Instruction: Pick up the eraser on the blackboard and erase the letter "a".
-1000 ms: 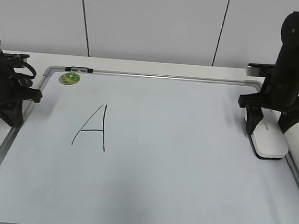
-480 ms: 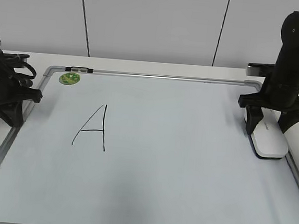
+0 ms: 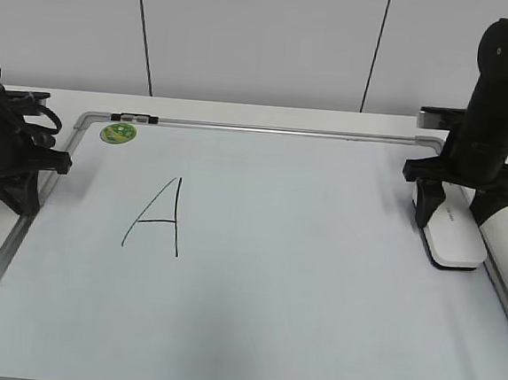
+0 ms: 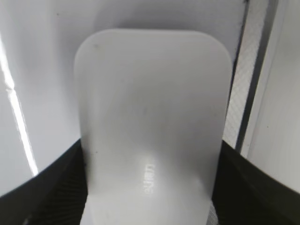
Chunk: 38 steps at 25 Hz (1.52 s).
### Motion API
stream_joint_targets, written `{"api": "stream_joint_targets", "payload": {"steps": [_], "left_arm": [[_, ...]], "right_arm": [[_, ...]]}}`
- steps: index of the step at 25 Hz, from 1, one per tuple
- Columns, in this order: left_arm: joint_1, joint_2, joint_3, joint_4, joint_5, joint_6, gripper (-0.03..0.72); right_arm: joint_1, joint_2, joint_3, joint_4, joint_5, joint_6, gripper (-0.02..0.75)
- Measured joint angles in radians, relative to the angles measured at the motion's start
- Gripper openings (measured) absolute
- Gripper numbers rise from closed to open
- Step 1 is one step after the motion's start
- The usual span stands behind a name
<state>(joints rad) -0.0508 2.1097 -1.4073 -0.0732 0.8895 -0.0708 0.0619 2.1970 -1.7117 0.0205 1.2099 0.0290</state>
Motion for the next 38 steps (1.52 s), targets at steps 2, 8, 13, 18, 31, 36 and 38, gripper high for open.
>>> {"api": "stream_joint_targets", "payload": {"steps": [2, 8, 13, 18, 31, 36, 38], "left_arm": [[0.000, 0.000, 0.000, 0.000, 0.000, 0.000, 0.040], [0.000, 0.000, 0.000, 0.000, 0.000, 0.000, 0.039], [0.000, 0.000, 0.000, 0.002, 0.000, 0.000, 0.039], [0.000, 0.000, 0.000, 0.002, 0.000, 0.000, 0.040], [0.000, 0.000, 0.000, 0.002, 0.000, 0.000, 0.040], [0.000, 0.000, 0.000, 0.002, 0.000, 0.000, 0.040], [0.000, 0.000, 0.000, 0.002, 0.000, 0.000, 0.039]], "right_arm": [[-0.002, 0.000, 0.000, -0.006, 0.000, 0.000, 0.522], [-0.027, 0.000, 0.000, -0.003, 0.000, 0.000, 0.522], [-0.043, 0.000, 0.000, 0.002, 0.000, 0.000, 0.522], [-0.043, 0.000, 0.000, 0.006, 0.000, -0.004, 0.522], [-0.043, 0.000, -0.002, 0.024, 0.000, -0.008, 0.651], [-0.043, 0.000, -0.010, 0.026, 0.000, -0.008, 0.660], [-0.043, -0.002, -0.015, 0.016, 0.000, -0.008, 0.661]]}}
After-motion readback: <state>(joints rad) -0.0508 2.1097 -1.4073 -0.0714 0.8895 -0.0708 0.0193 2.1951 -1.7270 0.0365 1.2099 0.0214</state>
